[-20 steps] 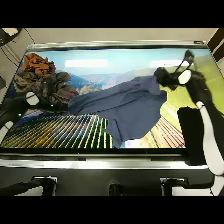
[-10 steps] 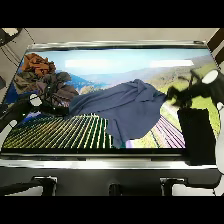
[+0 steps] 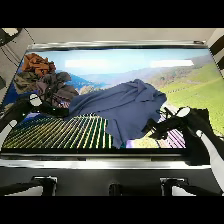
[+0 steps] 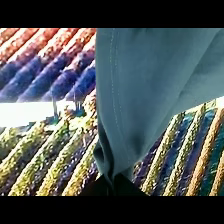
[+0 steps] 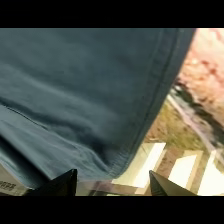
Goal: Fold the shirts.
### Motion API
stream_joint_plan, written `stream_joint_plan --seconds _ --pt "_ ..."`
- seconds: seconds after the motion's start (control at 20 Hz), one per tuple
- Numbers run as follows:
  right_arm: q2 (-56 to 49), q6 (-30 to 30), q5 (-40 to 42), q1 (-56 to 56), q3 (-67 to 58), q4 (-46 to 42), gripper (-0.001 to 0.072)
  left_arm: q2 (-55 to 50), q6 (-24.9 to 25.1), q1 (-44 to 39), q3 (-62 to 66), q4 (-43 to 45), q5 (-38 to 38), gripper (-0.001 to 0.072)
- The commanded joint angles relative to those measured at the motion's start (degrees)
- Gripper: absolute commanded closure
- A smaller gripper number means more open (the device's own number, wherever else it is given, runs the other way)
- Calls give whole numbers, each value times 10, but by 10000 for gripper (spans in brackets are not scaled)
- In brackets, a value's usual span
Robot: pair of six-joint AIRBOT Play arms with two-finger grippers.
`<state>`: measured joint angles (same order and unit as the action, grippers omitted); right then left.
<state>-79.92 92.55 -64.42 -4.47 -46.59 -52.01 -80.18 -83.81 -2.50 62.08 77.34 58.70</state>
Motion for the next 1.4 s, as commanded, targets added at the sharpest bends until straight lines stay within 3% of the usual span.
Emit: stream_joint_plan --seconds 0.0,0.1,0.15,0.2,0.3,0.4,0.5,0.65,0.8,1.15,1.35 --pt "1 23 75 33 27 42 193 0 0 0 0 0 4 677" --pt "0 23 85 34 27 62 393 0 1 1 0 0 3 677" --pt "0 11 99 34 23 64 637 0 10 1 2 0 4 677" --pt "0 -6 92 31 8 59 679 1 31 1 8 0 10 677" --pt "20 -49 59 31 -67 -4 680 21 59 3 47 5 26 678" --pt "77 -56 46 31 -195 -134 681 73 58 7 117 18 3 678" --pt "151 -58 88 31 -343 -263 681 134 55 13 219 36 -28 678" --pt "258 -58 200 31 -533 -392 680 215 -6 28 396 76 -42 678" --pt "339 -40 208 31 -630 -402 680 292 -72 34 482 79 -44 678" --pt "396 12 162 31 -631 -423 681 377 -73 35 483 70 -47 679" --pt "342 50 42 31 -631 -462 681 328 -67 35 464 90 5 679"
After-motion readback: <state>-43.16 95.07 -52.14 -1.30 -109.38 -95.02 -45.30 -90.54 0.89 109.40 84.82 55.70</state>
